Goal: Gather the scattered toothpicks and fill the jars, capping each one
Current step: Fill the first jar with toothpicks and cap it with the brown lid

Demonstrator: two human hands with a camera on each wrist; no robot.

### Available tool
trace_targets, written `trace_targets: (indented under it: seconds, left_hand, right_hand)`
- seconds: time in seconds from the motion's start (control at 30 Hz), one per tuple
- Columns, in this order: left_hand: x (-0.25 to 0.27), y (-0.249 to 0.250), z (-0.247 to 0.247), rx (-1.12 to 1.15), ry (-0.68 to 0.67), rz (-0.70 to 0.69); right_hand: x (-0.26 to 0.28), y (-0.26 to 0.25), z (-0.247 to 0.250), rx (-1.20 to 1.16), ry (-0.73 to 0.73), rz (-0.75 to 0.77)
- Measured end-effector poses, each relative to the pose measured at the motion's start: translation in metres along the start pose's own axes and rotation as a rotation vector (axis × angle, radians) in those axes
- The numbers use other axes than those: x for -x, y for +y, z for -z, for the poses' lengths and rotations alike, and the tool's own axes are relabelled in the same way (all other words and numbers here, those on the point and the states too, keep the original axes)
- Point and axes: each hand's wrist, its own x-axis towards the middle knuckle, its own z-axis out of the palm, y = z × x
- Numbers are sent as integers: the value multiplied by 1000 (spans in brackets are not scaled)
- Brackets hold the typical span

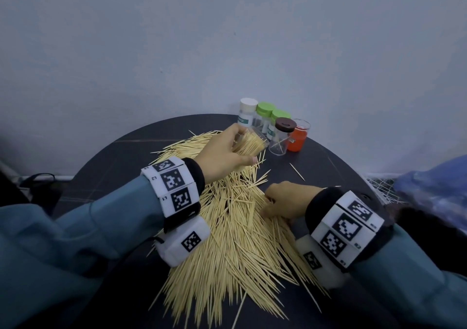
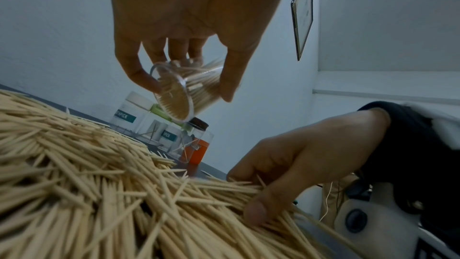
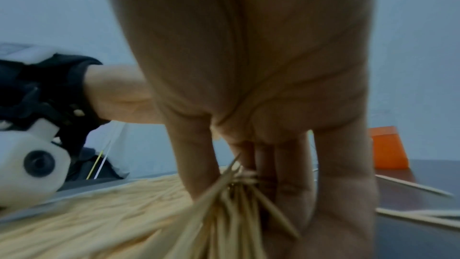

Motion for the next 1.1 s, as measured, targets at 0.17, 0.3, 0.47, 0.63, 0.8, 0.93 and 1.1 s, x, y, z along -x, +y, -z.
trace_targets:
  seconds: [0.17, 0.3, 0.47, 0.63, 0.8, 0.93, 1.1]
  left_hand:
    - [0, -1, 1, -14, 9, 7]
    - [-1, -1, 3, -34, 24, 12]
    - [-1, -2, 4, -64, 37, 32]
    - [-3, -4, 4, -79, 45, 44]
    - [-3, -6, 7, -81, 62, 42]
    - [-5, -8, 9, -80, 88, 37]
    - [-7, -11, 11, -74, 116, 34]
  right_hand:
    - [-6, 8, 7, -133, -18, 23]
    - [-12, 16, 10, -424, -110, 22]
    - [-19, 22, 15, -609, -86, 29]
    - [-26, 22, 14, -1014, -146, 81]
    - [-32, 20, 16, -1193, -111, 189]
    - [-36, 17, 16, -1291, -52, 215]
    - [-43, 13, 15, -1289, -42, 225]
